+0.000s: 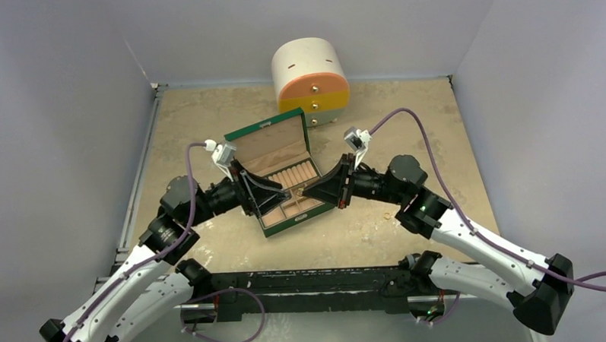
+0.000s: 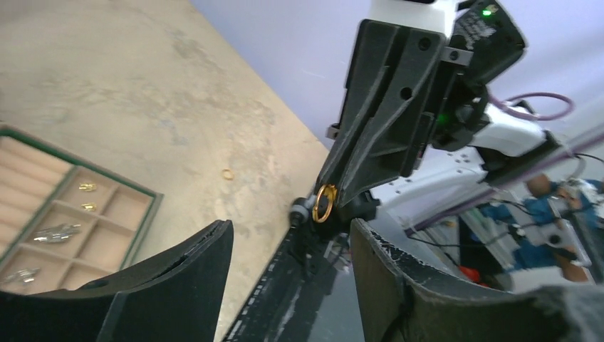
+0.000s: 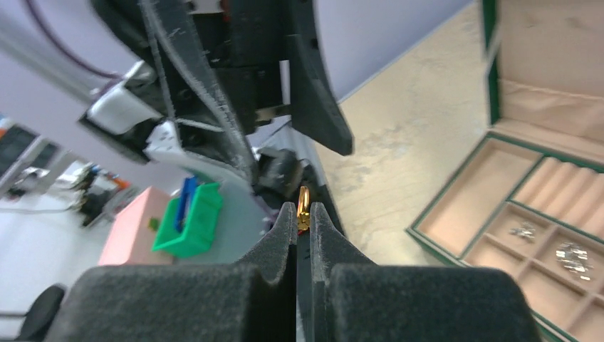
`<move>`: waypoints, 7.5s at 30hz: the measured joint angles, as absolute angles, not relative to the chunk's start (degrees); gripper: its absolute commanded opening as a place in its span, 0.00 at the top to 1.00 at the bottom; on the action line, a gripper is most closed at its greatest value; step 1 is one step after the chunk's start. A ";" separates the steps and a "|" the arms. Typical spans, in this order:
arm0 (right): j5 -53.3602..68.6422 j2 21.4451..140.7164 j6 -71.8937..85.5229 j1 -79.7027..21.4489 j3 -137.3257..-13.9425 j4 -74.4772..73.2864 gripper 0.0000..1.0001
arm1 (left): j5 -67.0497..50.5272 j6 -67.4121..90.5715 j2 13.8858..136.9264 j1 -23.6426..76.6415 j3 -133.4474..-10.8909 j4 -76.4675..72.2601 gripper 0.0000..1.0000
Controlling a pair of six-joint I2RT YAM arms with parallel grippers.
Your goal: Organize the mixed jewelry
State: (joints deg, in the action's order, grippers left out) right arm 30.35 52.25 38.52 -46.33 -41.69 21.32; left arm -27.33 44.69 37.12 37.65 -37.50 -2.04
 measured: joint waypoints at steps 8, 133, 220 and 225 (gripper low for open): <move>16.43 54.35 30.09 -46.33 -49.21 6.85 1.00 | -14.46 33.93 36.12 37.65 -44.88 15.25 0.25; -30.79 56.71 57.25 -38.57 -33.41 -33.10 0.61 | 16.64 25.74 32.77 31.88 -46.83 29.71 0.23; -23.42 71.20 61.30 -30.79 -31.05 -18.70 0.86 | 16.67 25.74 32.97 31.88 -46.83 29.71 0.23; -19.16 72.73 54.00 -32.64 -31.31 -13.45 0.86 | 16.67 25.71 32.97 31.88 -46.83 29.71 0.23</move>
